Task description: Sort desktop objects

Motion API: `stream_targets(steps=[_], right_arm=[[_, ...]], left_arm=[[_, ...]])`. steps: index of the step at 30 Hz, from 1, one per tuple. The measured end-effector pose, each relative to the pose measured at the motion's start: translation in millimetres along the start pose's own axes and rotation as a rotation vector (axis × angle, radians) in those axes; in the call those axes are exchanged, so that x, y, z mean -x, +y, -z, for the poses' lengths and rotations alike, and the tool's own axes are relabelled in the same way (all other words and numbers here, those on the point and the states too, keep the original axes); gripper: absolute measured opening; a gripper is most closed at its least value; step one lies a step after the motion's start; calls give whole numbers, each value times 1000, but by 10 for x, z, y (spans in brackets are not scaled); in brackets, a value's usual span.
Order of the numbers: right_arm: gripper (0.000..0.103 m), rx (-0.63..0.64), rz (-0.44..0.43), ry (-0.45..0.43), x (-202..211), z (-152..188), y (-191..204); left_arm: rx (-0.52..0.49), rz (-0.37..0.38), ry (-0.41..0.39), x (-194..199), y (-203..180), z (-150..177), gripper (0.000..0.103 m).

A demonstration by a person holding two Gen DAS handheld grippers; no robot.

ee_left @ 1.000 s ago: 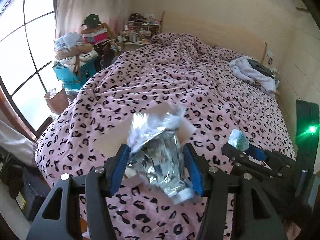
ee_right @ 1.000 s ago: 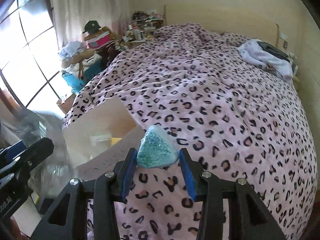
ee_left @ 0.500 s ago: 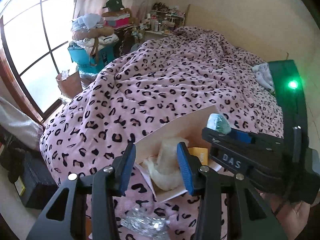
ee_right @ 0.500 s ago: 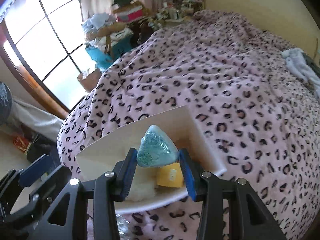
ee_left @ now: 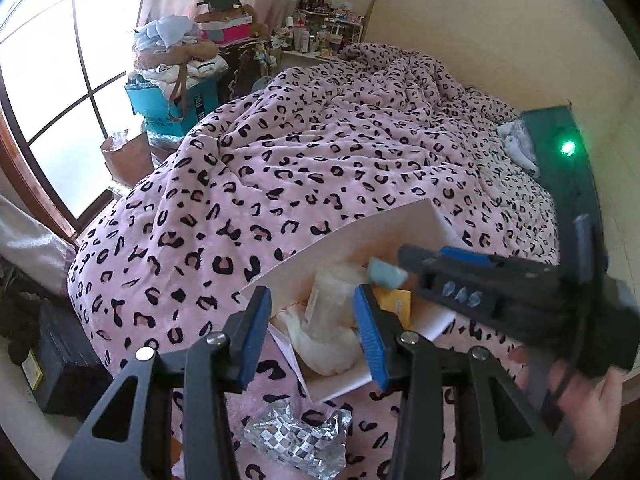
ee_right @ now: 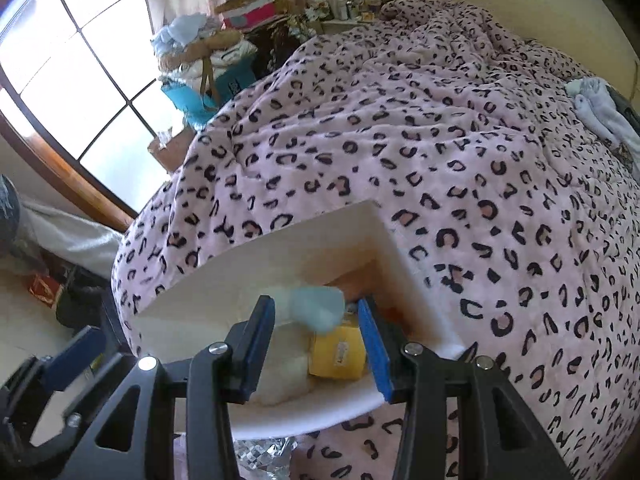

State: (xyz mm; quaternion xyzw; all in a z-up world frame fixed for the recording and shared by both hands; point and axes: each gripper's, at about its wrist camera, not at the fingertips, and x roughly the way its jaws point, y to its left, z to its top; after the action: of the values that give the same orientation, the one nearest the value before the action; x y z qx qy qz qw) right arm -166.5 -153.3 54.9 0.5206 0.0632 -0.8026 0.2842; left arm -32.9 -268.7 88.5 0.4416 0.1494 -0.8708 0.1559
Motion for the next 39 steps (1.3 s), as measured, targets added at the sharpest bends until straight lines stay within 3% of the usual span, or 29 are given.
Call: stream_targets(steps=[4,12,18,23,39], right_arm=[[45,-19,-3,-80,406,135,-103],[54,-32,6,-200,969,928,-253],[54,-100,13,-189,854,1569,-372],[54,-150,-18,-138,625,1810,-415],[54,-161,-36,-114,465,1816,-366]], left_arm=[[-26,9,-19,165,-30,86,51],[-68,48,-27,408,-7,706,89],[-87,59,65,132,99,1413,92],[-117,28,137,-360,110,1784,92],[-135,17,278,-1362,92,2047,92]])
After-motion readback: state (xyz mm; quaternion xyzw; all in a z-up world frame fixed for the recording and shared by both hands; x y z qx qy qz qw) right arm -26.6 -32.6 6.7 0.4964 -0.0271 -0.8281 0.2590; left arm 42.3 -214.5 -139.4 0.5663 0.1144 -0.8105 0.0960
